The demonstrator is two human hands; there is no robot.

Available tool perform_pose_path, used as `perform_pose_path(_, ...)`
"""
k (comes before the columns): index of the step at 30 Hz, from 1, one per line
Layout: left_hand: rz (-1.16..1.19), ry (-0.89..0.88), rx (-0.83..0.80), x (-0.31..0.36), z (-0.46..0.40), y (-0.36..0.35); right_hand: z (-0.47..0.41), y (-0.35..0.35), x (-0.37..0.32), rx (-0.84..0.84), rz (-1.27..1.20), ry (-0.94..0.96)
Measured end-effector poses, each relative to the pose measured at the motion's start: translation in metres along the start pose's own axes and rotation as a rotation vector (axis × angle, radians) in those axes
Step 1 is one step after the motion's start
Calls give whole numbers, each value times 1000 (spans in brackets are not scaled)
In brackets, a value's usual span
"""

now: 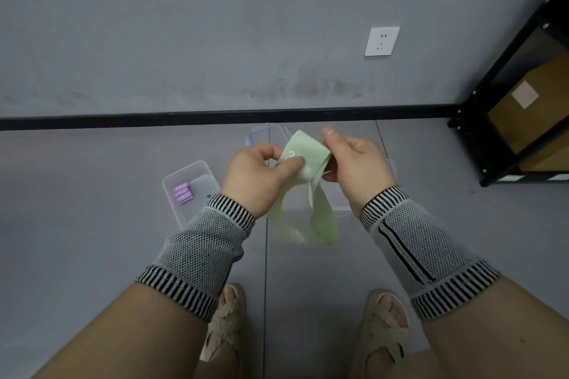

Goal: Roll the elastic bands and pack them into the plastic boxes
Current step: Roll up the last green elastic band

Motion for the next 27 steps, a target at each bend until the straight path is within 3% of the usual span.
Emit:
perform_pose_path(2,-5,10,20,0,0,2,1,-2,1,-49,-80,-25)
perform_pose_path(9,75,0,-36,-5,-4,-2,-2,-3,-1,-51,-12,95)
perform_pose_path(14,69,-33,-5,-7,-7,1,2,-10,-6,-181,-253,0)
perform_pose_path(18,179,-42,-38,-10,-8,-3,3,-10,-7,-213,-241,-6)
perform_pose_path(27,147,-126,-163,0,-3,-11,1,1,-10,-44,-74,136)
Point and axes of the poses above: each hand's wrist, its own z-axis away from the middle knuckle, its own y-axis out of the back of the hand, x = y × z, the point moved 6 cm from there along -z, towards the middle knuckle, and after that the axes turned 8 degrees about -z, right-handed, at the moved point
